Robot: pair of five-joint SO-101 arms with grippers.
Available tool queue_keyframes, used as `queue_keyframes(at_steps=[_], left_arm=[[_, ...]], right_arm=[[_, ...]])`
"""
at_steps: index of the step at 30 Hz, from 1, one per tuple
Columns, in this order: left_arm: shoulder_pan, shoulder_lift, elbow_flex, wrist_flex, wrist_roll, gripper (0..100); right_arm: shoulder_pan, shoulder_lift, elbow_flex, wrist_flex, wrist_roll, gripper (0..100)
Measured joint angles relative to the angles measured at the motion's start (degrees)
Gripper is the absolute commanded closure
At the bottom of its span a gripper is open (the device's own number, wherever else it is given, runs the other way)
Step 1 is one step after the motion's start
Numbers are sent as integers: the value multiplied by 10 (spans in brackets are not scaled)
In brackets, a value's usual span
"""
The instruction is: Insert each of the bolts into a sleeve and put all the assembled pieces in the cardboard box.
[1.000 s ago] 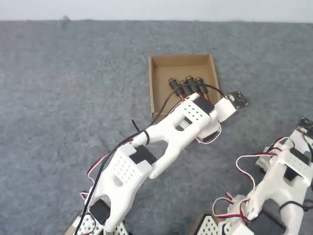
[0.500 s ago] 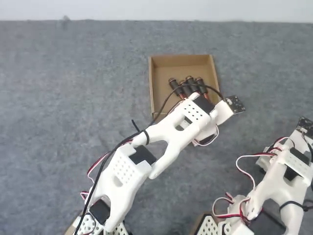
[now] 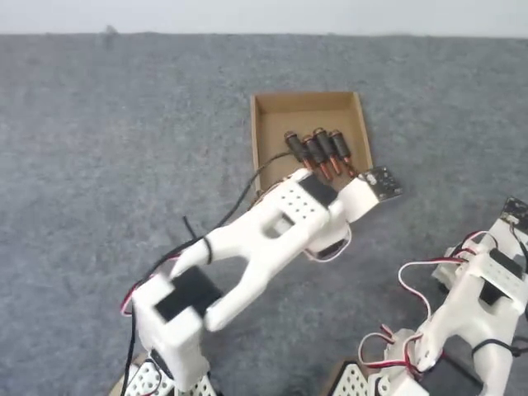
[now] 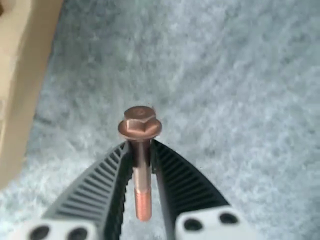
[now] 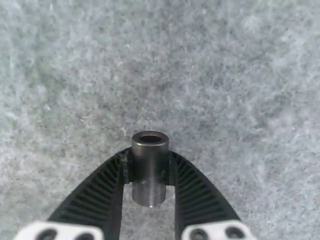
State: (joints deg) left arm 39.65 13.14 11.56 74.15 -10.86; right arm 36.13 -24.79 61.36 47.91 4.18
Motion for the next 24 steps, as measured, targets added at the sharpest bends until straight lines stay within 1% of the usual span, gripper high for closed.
queue_keyframes(at_steps=[4,6,11,19,24], left_arm=[[-2,-75,69,-23,-1,989],[-15,-108,100,-41,-4,989],[-96,-183,165,-86,-2,989],[-208,-301,257,-134,2,988],[-299,-372,324,-178,84,988]], right_arm=[[0,0,0,0,0,989],[0,0,0,0,0,989],[0,0,0,0,0,989],[0,0,0,0,0,989],[-17,0,0,0,0,989]])
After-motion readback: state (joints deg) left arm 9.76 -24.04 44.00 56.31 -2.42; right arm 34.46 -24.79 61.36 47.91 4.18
